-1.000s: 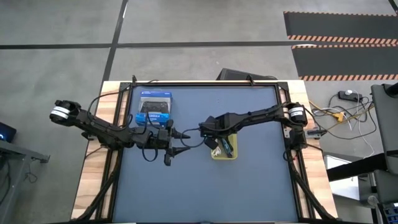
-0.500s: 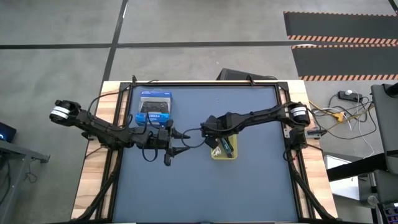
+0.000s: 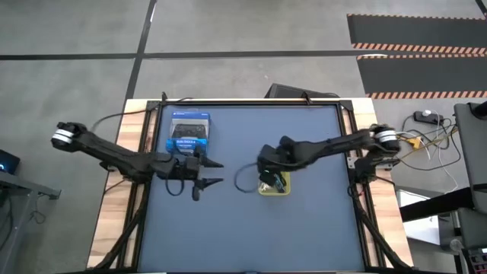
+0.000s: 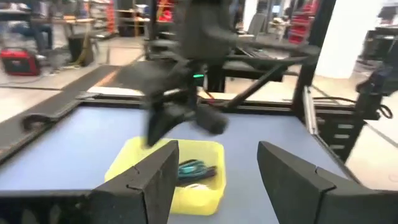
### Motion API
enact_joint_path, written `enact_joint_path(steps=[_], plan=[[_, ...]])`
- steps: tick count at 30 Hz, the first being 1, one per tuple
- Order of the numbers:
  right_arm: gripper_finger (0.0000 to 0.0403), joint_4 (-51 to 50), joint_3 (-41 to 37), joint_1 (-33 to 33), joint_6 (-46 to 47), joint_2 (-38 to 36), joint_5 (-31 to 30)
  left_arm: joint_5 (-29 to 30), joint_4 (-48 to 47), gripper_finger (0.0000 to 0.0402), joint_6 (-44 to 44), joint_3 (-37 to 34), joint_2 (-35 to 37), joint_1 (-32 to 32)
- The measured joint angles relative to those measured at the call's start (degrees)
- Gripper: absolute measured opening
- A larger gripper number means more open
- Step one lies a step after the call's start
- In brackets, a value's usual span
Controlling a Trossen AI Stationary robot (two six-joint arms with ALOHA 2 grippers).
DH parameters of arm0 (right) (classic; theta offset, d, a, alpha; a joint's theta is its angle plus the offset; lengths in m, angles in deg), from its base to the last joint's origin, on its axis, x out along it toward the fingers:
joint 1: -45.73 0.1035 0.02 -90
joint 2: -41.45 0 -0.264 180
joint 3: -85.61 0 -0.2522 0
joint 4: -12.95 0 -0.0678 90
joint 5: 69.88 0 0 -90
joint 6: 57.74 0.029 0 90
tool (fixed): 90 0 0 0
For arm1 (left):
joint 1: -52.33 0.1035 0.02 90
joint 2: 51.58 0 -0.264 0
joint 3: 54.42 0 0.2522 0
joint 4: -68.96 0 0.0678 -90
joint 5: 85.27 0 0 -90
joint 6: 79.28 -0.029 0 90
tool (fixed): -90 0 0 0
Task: Pick and place USB-C Cables
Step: Return to Home Position
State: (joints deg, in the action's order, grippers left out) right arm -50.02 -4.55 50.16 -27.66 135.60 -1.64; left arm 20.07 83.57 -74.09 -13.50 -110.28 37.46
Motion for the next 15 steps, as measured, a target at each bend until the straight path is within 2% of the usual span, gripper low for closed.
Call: enact_joint_path(steps=[4, 8, 12, 15], plan=[[0.0009, 7.01, -9.05, 3.24, -6.29, -9.22, -1.0, 2.54, -7.17, 0.0202, -2.24, -3.61, 11.34, -0.03], [0.0008, 23.77, -22.29, 4.76, -15.52, -19.72, 0.57, 1.46, -7.14, 0.0189, -6.24, -9.4, 21.76, -0.04], [0.0008, 39.82, -34.77, 3.93, -24.92, -29.3, 4.99, 1.42, -8.18, 0.0144, -7.04, -14.93, 31.08, 0.17], [0.0008, 47.97, -42.05, 2.19, -31.05, -35.18, 7.63, 1.21, -8.45, 0.0099, -7.02, -18.69, 36.35, 0.17]])
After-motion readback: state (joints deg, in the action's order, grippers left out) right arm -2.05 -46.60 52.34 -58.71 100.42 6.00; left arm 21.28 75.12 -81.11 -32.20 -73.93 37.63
